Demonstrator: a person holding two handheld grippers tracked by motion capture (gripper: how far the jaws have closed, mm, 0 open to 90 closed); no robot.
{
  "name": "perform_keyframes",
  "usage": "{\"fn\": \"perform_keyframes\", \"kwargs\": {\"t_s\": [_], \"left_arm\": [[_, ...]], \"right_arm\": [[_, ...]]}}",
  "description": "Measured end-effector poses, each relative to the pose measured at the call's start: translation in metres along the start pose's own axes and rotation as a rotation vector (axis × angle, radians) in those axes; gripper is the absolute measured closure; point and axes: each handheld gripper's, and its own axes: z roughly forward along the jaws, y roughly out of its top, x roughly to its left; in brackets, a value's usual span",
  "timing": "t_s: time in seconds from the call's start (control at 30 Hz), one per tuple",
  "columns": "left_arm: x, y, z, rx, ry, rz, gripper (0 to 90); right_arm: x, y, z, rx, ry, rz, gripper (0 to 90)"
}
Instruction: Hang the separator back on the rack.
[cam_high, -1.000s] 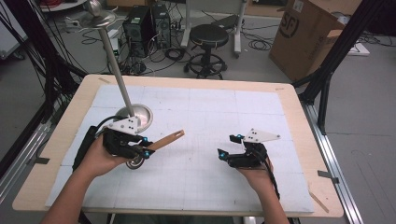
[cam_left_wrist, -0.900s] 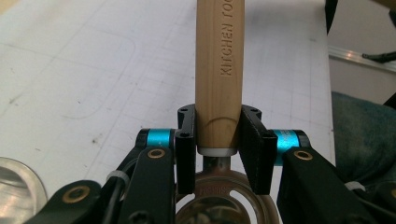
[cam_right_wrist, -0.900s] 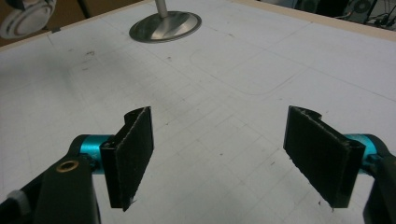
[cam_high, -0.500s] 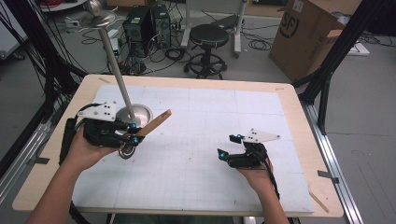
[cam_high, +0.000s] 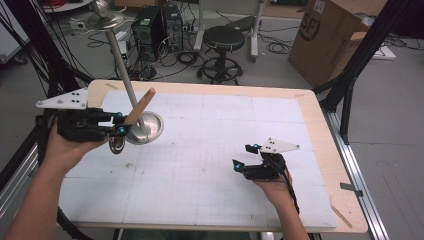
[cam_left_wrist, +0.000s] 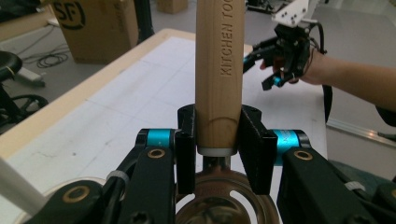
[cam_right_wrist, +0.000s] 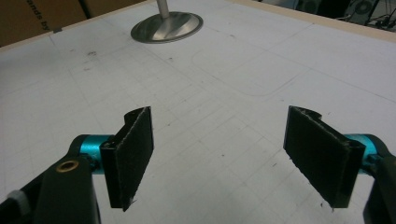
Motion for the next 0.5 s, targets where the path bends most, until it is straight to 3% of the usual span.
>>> {"fn": "perform_keyframes", "kwargs": {"t_s": [0.37, 0.5], "left_arm": [[0.013, 0.015, -0.032, -0.082, 0.055, -0.024, 69.4], [0.018, 0.018, -0.039, -0.079, 0.081, -0.031, 69.5]], "right_arm": [[0.0, 0.0, 0.0, 0.0, 0.001, -0.002, 23.4], [0.001, 0.0, 0.001, 0.002, 0.0, -0.001, 23.4]]}}
